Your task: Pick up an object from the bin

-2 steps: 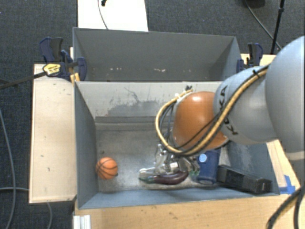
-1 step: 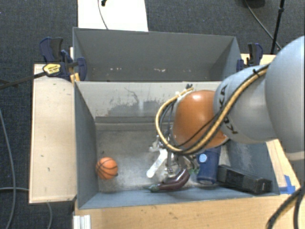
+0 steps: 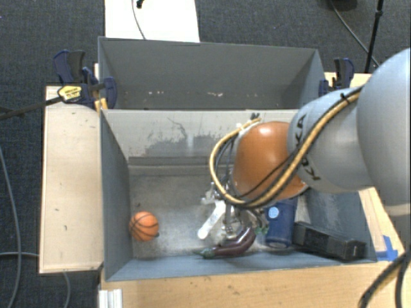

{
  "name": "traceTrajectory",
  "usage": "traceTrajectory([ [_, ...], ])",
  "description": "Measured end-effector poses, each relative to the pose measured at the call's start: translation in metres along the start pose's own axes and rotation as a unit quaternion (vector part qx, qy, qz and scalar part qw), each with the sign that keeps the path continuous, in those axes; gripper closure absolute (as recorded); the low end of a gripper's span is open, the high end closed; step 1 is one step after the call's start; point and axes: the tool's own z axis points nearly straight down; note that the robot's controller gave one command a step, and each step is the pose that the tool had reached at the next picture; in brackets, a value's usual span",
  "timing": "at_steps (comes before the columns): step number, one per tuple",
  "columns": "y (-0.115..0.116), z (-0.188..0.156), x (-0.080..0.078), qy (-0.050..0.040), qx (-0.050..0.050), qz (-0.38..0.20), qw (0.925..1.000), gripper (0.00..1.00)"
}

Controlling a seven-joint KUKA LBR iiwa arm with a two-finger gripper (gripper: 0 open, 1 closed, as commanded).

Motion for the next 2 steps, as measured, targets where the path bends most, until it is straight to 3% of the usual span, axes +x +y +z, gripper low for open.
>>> traceTrajectory([
  [1,-0.0071,0.0044,0.011,-0.0036,-0.002,-0.06,0.9982,1.0],
  [2,-0.0094,0.0048,0.0054,-0.0162,0.0,-0.057,0.9982,0.0],
])
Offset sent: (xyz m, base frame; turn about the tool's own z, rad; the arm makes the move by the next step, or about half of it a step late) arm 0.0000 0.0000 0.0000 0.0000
